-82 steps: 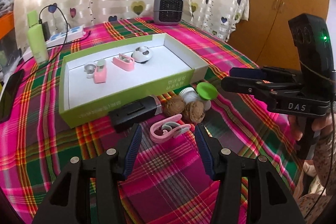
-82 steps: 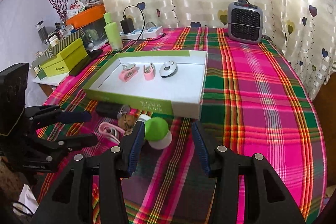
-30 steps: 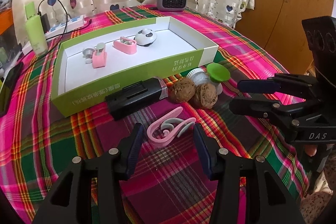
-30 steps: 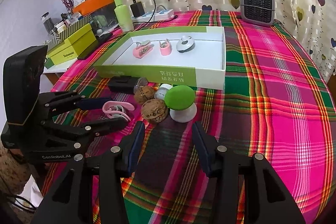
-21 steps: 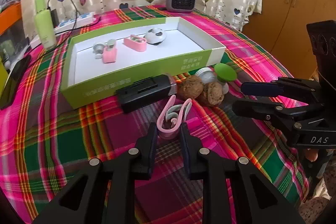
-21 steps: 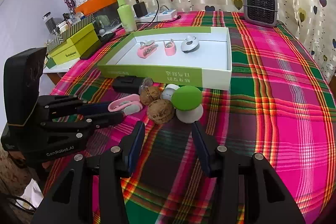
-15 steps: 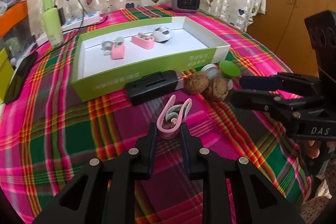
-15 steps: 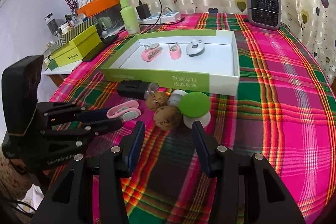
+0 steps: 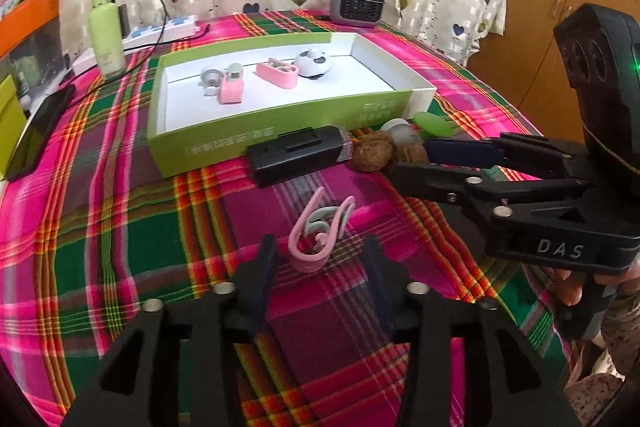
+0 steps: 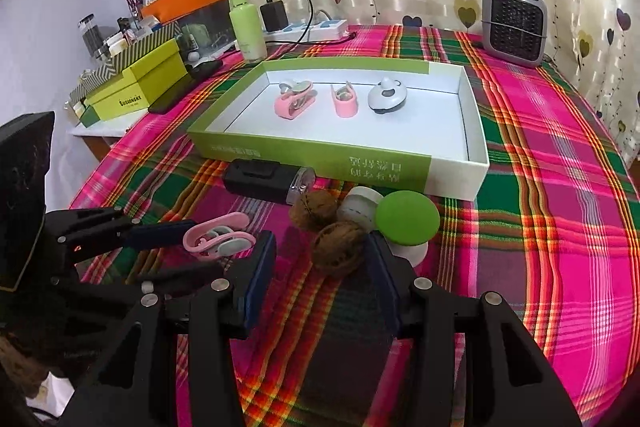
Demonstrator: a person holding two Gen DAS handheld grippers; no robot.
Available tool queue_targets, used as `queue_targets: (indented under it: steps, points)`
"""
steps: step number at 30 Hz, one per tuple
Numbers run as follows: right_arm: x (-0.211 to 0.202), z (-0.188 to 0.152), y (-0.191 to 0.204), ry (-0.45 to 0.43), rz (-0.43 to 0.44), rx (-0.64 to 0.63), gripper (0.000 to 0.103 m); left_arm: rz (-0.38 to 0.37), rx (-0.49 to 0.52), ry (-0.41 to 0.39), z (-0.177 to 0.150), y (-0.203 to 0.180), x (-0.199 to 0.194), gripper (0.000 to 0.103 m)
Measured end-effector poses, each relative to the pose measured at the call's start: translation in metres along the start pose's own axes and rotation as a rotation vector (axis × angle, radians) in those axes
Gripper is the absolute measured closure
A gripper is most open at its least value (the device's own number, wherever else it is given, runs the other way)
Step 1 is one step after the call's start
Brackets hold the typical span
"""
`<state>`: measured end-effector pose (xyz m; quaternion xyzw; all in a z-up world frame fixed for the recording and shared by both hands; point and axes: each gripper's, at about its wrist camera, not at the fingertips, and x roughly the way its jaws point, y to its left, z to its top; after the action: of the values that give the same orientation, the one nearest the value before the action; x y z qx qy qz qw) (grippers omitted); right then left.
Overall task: Organize objects
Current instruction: 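Lower the left tool onto the pink looped ear clip and close it, then lower the right tool onto a walnut and close it while the left tool holds the pink clip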
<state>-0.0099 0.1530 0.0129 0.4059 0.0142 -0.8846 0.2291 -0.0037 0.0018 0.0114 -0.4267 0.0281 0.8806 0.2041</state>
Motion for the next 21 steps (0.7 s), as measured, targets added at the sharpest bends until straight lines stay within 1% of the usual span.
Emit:
queue_targets:
  steps: [1,6,9,11,13,14,17,19,21]
  points:
    - [0.001,0.000,0.000,0.000,-0.005,-0.001,0.056,0.000,0.006,0.002,0.001,-0.001,0.001,0.053]
    - [0.007,0.001,-0.001,0.019,-0.024,0.013,0.056,0.007,0.005,0.002,0.005,0.001,0.004,0.053]
    - [0.008,0.002,-0.002,0.020,-0.020,0.021,0.057,0.003,-0.004,0.000,0.008,0.003,0.006,0.053]
    - [0.008,0.002,-0.003,0.017,-0.019,0.024,0.065,0.004,-0.007,-0.001,0.008,0.004,0.007,0.053]
    - [0.008,0.002,-0.003,0.022,-0.010,0.028,0.070,0.007,-0.009,-0.001,0.009,0.004,0.008,0.055]
    - [0.008,0.002,-0.004,0.021,-0.008,0.030,0.071,0.009,-0.009,-0.001,0.010,0.004,0.008,0.056]
    - [0.007,0.001,-0.003,0.020,-0.004,0.026,0.071,0.028,-0.015,-0.002,0.011,0.006,0.009,0.065]
    - [0.007,0.001,-0.002,0.020,-0.002,0.026,0.072,0.039,-0.021,-0.003,0.011,0.008,0.009,0.073]
    - [0.007,0.001,-0.003,0.021,0.002,0.029,0.072,0.046,-0.024,-0.003,0.011,0.009,0.008,0.077]
